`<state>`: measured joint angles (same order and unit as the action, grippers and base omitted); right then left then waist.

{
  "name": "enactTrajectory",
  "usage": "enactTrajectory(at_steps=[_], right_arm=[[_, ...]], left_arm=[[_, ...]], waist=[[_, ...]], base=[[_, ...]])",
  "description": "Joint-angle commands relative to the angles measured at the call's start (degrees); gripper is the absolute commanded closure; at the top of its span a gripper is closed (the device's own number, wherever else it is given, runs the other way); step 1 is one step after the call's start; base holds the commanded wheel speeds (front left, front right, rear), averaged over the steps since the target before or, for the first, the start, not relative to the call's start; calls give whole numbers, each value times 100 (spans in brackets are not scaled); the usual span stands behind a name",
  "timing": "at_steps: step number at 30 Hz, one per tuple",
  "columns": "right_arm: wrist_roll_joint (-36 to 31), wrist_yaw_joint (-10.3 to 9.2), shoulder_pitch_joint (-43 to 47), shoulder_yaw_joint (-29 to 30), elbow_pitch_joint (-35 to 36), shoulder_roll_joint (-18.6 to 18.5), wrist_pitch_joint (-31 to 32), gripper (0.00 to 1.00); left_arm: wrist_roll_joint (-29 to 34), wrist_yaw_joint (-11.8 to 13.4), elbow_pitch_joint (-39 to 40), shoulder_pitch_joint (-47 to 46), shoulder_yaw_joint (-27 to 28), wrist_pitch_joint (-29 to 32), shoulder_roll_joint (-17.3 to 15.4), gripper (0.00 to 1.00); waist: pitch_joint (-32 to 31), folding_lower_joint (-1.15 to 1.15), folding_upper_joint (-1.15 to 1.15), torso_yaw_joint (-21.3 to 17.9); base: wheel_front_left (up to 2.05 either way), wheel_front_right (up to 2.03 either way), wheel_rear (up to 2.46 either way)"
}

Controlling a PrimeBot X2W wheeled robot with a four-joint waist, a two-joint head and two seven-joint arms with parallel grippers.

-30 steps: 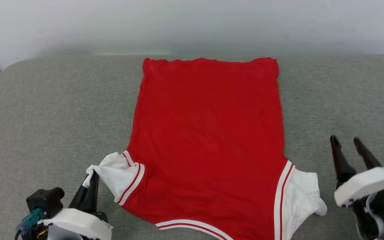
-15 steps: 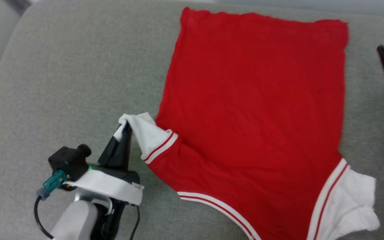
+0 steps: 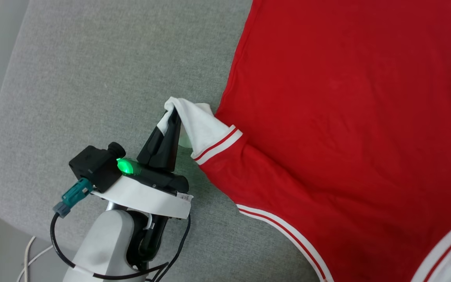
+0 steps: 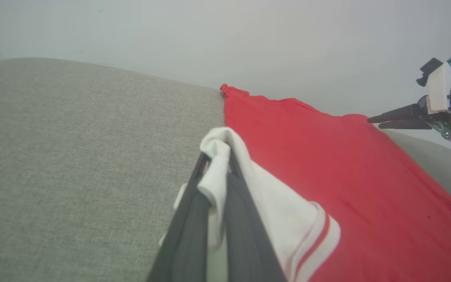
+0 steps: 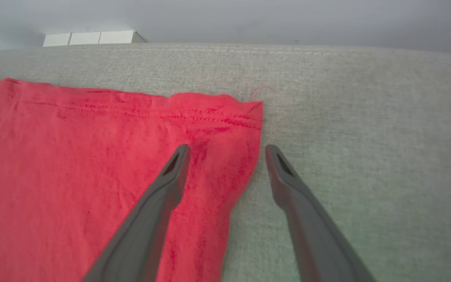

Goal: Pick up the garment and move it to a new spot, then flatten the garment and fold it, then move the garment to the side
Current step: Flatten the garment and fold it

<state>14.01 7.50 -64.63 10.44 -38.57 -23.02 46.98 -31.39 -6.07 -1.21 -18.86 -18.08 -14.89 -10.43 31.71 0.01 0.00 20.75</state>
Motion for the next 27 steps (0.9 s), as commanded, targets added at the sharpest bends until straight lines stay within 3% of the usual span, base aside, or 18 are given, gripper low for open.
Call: enactTrajectory(at_steps=[1,10,11,12,13,19,27], right_arm=[[-62,-1,-65,-20,-71,1,55,0],[-462,-3,413,219,-871,318,1353,0],[-547,-4,461,207,-890,329,1501,19],[-580,-4,481,213,-867,339,1565,81],[-603,-4,477,249,-815,359,1603,100],[-651,-1,272,198,-191,242,1295,100],[-136,-2,798,-283,836,-214,730,100]], left_arm=[[54,-38,33,-98,29,-39,63,100],[225,-129,-2,-72,144,-39,263,100],[244,-135,-10,-73,144,-39,275,100],[253,-134,-20,-75,141,-39,288,100],[253,-132,-30,-80,141,-39,303,100],[280,-142,-103,-44,136,-40,330,100],[412,-128,-435,302,388,-35,101,100]], waist=[[244,-1,0,194],[411,-1,0,255],[409,-1,0,261],[405,-1,0,271],[403,-1,0,280],[255,-1,0,274],[-609,-1,0,-249]], base=[[0,0,0],[0,0,0],[0,0,0],[0,0,0],[0,0,0],[0,0,0],[0,0,0]])
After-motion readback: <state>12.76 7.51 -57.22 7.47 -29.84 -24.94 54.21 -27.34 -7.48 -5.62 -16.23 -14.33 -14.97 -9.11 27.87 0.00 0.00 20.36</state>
